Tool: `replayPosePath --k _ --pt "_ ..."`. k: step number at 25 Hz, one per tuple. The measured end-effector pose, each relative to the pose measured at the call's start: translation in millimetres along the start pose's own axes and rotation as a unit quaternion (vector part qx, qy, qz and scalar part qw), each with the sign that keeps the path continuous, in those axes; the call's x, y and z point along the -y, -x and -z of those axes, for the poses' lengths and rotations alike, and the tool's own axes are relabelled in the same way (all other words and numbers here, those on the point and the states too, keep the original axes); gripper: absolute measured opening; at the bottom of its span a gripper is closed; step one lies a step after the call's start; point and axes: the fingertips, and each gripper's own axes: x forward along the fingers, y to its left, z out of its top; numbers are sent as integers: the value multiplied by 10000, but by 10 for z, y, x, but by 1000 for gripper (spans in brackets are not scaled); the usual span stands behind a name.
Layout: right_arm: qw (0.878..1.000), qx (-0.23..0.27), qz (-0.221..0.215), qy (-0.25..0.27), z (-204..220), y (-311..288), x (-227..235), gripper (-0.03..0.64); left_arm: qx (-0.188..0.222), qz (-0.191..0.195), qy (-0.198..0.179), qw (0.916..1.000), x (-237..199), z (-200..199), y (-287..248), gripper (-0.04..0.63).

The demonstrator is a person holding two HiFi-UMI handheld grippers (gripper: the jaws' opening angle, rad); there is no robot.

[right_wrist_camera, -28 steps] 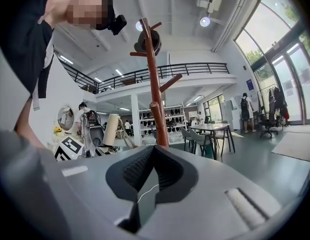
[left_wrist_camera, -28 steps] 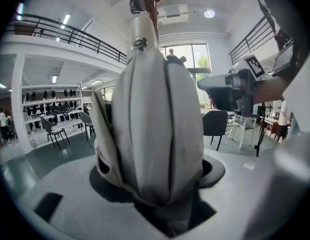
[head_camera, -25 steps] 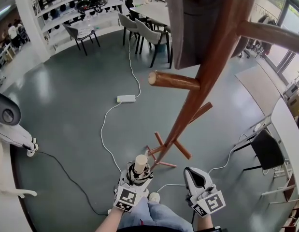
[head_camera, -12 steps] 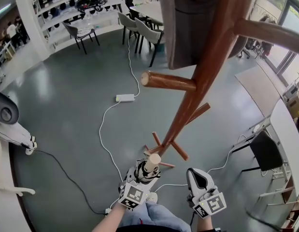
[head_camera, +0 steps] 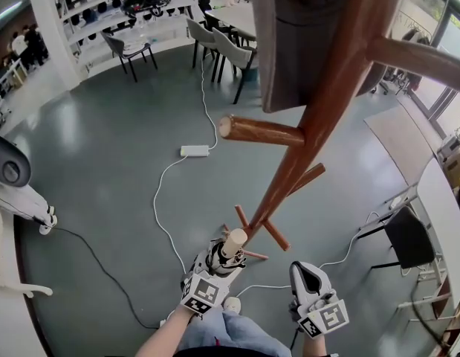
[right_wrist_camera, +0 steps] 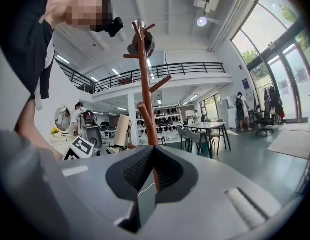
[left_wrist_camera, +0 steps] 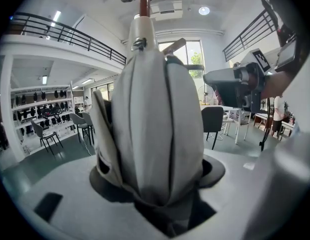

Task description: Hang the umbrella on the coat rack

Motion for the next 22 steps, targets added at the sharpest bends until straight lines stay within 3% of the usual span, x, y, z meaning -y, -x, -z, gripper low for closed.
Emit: replayPosePath --k 6,13,22 --pt "10000 -13 23 -26 -24 -33 9 8 -117 114 -222 9996 -28 1 6 304" --pt "10000 8 -2 1 -26 -94 -26 8 -164 281 -64 9995 140 153 -138 304" --pt "9997 -33 -217 52 49 -182 -155 8 -490 224 197 9984 249 675 -207 305"
